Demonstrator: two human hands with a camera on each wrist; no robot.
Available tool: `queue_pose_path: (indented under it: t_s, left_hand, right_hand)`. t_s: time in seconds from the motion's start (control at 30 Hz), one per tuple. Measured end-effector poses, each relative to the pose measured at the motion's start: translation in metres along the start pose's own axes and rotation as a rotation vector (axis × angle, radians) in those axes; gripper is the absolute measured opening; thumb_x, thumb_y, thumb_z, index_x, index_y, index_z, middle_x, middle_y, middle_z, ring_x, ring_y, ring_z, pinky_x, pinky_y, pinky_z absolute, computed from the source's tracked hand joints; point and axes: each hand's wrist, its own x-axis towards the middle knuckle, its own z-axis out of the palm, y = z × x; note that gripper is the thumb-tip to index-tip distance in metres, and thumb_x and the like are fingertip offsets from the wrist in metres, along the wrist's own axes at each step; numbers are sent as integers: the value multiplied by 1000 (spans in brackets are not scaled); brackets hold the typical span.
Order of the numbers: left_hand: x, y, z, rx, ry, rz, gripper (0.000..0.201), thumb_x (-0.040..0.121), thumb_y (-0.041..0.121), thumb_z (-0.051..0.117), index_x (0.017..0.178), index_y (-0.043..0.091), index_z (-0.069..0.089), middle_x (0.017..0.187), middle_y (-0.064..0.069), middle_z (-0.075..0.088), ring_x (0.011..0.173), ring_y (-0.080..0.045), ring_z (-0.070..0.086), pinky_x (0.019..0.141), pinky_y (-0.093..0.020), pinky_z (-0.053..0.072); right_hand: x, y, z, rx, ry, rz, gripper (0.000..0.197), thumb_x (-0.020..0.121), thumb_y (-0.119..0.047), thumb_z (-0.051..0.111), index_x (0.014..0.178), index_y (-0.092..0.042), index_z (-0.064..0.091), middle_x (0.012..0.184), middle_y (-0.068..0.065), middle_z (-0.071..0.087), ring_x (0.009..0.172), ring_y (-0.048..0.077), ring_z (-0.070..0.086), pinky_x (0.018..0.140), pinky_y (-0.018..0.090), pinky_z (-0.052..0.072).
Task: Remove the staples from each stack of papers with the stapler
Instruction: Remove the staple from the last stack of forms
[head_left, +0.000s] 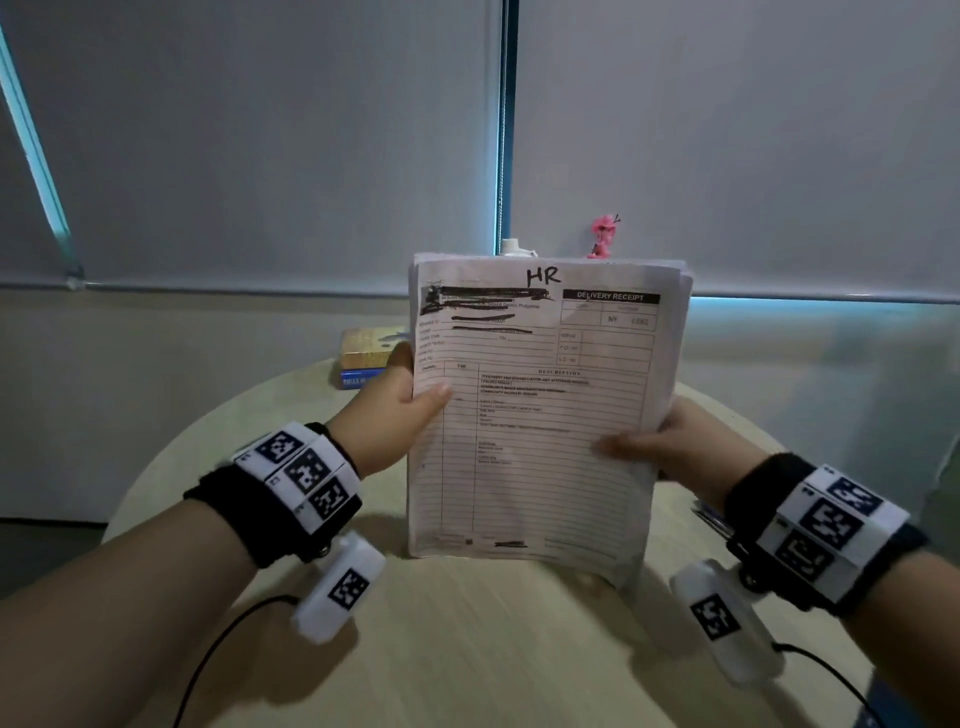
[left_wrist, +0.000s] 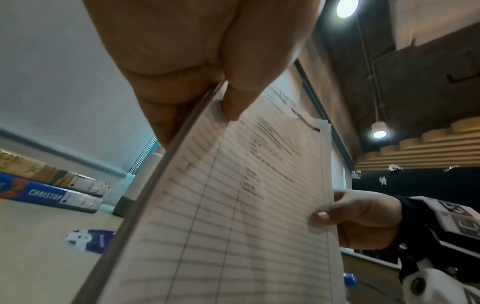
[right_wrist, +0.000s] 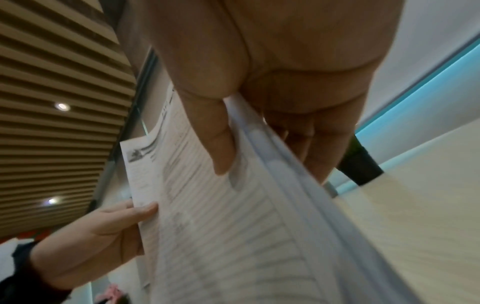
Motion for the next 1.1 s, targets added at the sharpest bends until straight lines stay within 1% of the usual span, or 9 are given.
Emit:
queue_pose_path:
  t_s: [0.17, 0.27, 0.33, 0.47, 0.6, 0.73, 0.87, 0.93, 1.1]
  left_hand:
    - [-6, -23, 6, 81, -151, -148, 41, 98, 17, 45, 138, 13, 39, 129, -2, 57, 119, -21, 56, 100, -42, 49]
    - [-11, -33, 14, 134, -226, -246, 42, 98, 14, 46, 137, 13, 33, 129, -2, 55, 119, -21, 55, 87, -32, 55]
    - [-13, -38, 14, 156, -250, -273, 43, 96, 14, 47, 136, 15, 31, 128, -2, 55, 117, -22, 56, 78, -29, 56]
    - [-3, -36, 2, 186, -293, -250, 41, 87, 15, 50, 129, 18, 47, 124, 0, 63, 108, -23, 63, 87, -42, 56]
    - [6, -41, -3, 372, -410, -327, 50, 68, 24, 50, 112, 4, 62, 110, -18, 69, 102, -38, 65, 90, -54, 52]
    - [3, -49, 4, 481, -531, -477, 32, 82, 21, 56, 107, 3, 64, 103, -12, 71, 88, -26, 70, 73, -35, 59]
    - [2, -55, 9, 532, -522, -493, 21, 90, 18, 57, 104, 6, 66, 105, -9, 72, 76, -16, 63, 57, -18, 46]
    - [1, -54, 10, 484, -508, -496, 18, 91, 16, 57, 106, 8, 65, 100, -6, 71, 72, -12, 63, 52, -14, 47]
    - [-3, -52, 7, 335, -497, -554, 34, 89, 1, 58, 123, 2, 54, 88, -15, 68, 73, -20, 64, 61, -26, 54]
  right_hand:
    - [-11, 20, 0, -455, -221, 298, 41, 80, -2, 67, 114, -23, 59, 114, 1, 63, 103, 19, 61, 82, 37, 57]
    - [-14, 25, 6, -611, -279, 402, 41, 84, -7, 63, 123, -19, 56, 114, 8, 63, 92, 19, 63, 78, 32, 58]
    - [-13, 27, 7, -635, -240, 423, 34, 85, -8, 62, 119, -13, 59, 105, 12, 65, 76, 17, 63, 75, 33, 59]
    - [-10, 25, 8, -538, -159, 425, 17, 86, -9, 63, 103, -5, 64, 95, 20, 69, 75, 27, 67, 74, 40, 59]
    - [-11, 25, 11, -433, -194, 471, 10, 89, -5, 56, 97, -10, 59, 82, 15, 68, 60, 22, 68, 60, 33, 59]
    - [-12, 27, 17, -477, -239, 568, 7, 90, -5, 57, 83, -5, 56, 64, 10, 62, 47, 16, 63, 52, 28, 55]
    - [-15, 27, 21, -499, -244, 583, 13, 88, -5, 60, 76, -1, 55, 57, 10, 60, 45, 19, 60, 57, 33, 55]
    - [-17, 23, 21, -483, -237, 585, 3, 88, -1, 58, 86, -1, 56, 63, 13, 62, 48, 19, 62, 55, 32, 56]
    - [-15, 27, 13, -394, -216, 590, 56, 81, 9, 55, 125, -20, 36, 91, 21, 65, 56, 25, 65, 54, 32, 54]
